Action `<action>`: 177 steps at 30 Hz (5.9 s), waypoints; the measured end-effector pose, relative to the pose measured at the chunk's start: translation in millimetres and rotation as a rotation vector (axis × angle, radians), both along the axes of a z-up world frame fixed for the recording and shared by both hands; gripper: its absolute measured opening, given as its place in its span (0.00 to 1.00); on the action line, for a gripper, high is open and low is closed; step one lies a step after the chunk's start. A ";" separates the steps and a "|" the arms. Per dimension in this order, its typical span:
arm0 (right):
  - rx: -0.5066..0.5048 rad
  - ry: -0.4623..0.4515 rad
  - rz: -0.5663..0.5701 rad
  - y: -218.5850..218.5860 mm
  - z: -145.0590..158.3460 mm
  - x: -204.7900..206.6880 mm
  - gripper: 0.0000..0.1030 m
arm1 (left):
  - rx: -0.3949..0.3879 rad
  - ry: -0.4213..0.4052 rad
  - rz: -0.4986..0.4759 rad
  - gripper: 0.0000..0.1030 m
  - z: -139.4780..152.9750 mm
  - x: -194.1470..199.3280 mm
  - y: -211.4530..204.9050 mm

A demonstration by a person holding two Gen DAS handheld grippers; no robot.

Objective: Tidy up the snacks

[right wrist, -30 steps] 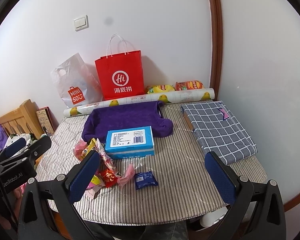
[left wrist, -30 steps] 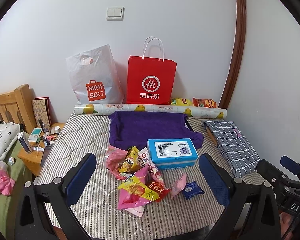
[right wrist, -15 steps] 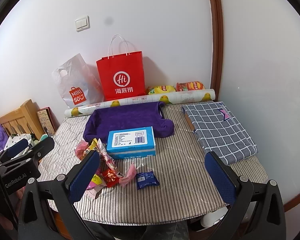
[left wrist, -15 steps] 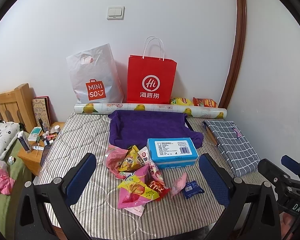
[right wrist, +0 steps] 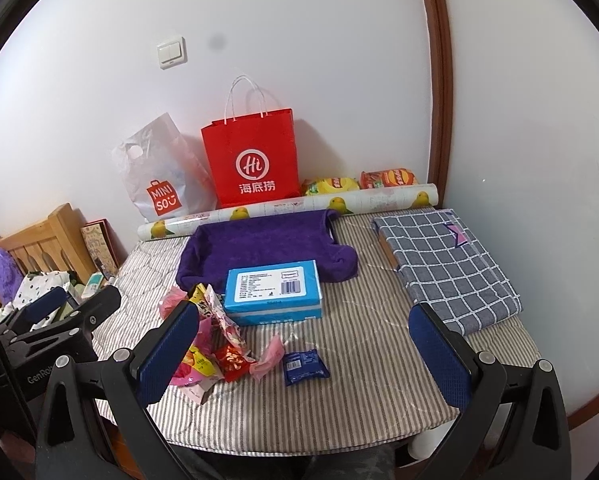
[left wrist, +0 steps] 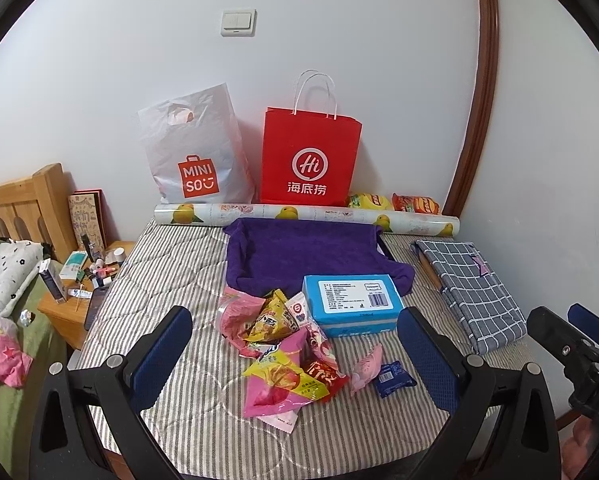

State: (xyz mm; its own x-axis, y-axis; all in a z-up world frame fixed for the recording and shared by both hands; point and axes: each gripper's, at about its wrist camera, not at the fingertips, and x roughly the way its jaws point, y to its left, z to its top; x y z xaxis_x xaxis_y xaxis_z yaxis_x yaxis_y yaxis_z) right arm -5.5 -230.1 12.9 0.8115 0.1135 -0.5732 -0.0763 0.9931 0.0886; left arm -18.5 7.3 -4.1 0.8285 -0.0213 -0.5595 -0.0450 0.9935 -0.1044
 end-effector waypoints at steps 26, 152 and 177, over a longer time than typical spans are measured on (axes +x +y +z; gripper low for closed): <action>-0.011 0.103 0.031 4.8 -46.8 36.2 1.00 | -0.048 0.080 0.042 1.00 -34.4 32.9 28.1; -0.013 0.106 0.044 18.9 -67.7 95.2 0.50 | -0.086 0.191 -0.244 0.27 -47.2 116.9 8.2; -0.031 0.091 0.049 30.7 -67.7 232.0 0.50 | -0.071 0.258 -0.255 0.27 -76.6 272.7 0.6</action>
